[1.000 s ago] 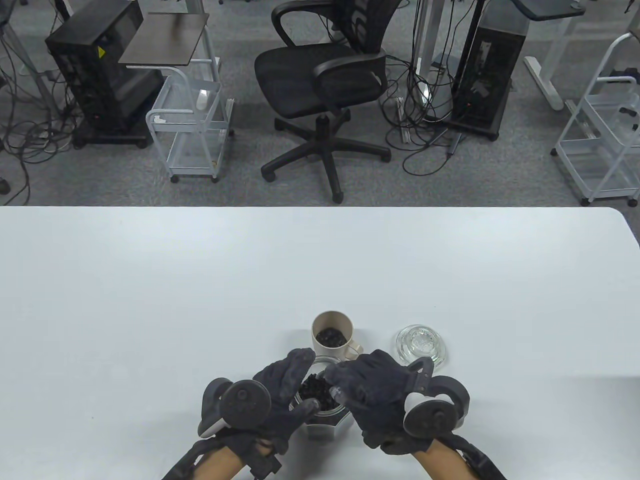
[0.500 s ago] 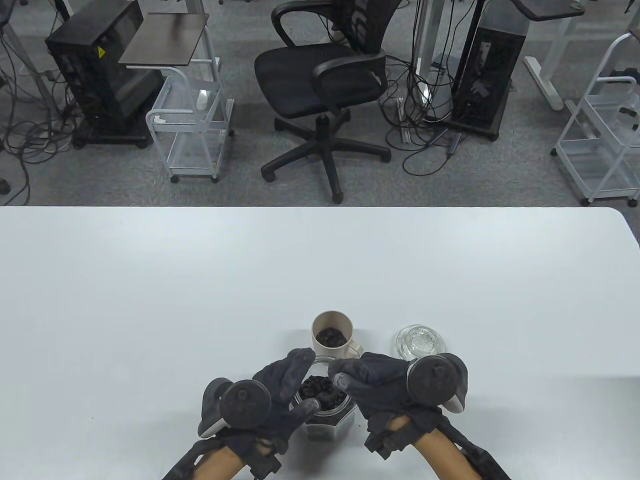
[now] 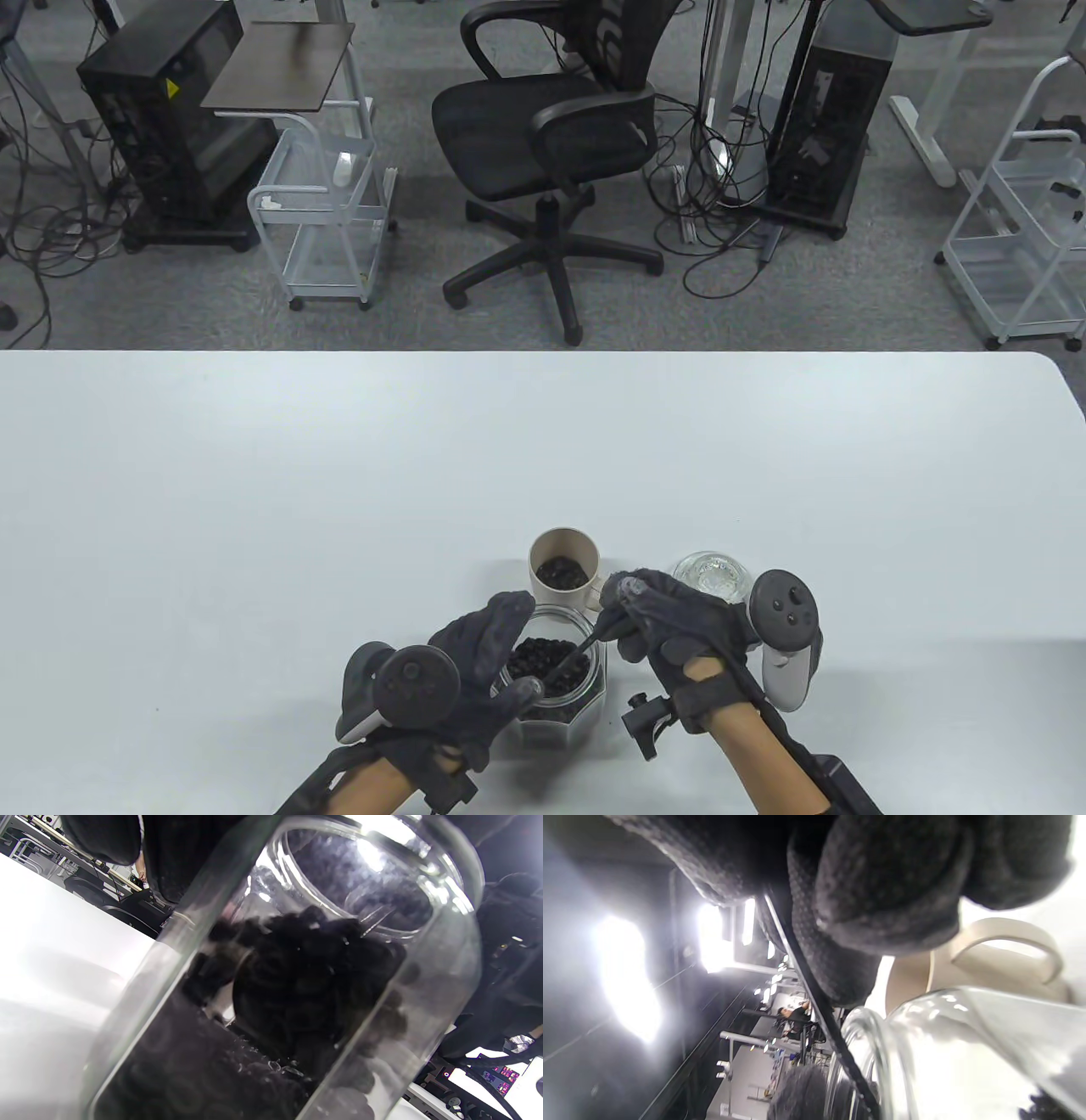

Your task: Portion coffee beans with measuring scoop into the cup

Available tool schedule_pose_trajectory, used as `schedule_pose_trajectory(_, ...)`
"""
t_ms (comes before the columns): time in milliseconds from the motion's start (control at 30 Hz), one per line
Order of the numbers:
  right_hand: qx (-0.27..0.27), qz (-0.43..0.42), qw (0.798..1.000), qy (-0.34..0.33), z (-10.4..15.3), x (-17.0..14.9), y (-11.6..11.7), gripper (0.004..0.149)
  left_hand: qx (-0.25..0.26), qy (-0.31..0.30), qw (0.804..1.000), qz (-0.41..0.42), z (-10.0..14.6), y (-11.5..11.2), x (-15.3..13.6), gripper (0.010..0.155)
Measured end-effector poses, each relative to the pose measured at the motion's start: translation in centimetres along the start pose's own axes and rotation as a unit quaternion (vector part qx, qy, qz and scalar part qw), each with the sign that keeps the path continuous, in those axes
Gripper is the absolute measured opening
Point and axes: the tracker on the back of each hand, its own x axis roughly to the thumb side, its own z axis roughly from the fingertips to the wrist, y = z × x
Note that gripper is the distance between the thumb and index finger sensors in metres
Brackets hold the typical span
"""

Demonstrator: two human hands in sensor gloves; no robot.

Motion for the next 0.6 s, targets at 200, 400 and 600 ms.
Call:
schedule_pose_trajectory(200, -0.020, -0.069, 0.997, 0.039, -0.6, -1.4, -1.4, 0.039, 0.000, 0.000, 1.000, 0.000, 0.0, 0.0, 0.0, 0.092)
schedule_pose_trajectory(400, -0.035, -0.105, 0.992, 0.061, -1.0, -2.2, -2.7, 0.039, 0.000, 0.000, 1.000, 0.001, 0.0, 0.0, 0.0, 0.092)
schedule_pose_trajectory(600, -0.045, -0.125, 0.989, 0.067, -1.2, -2.5, -3.6, 0.039, 0.000, 0.000, 1.000, 0.001, 0.0, 0.0, 0.0, 0.092)
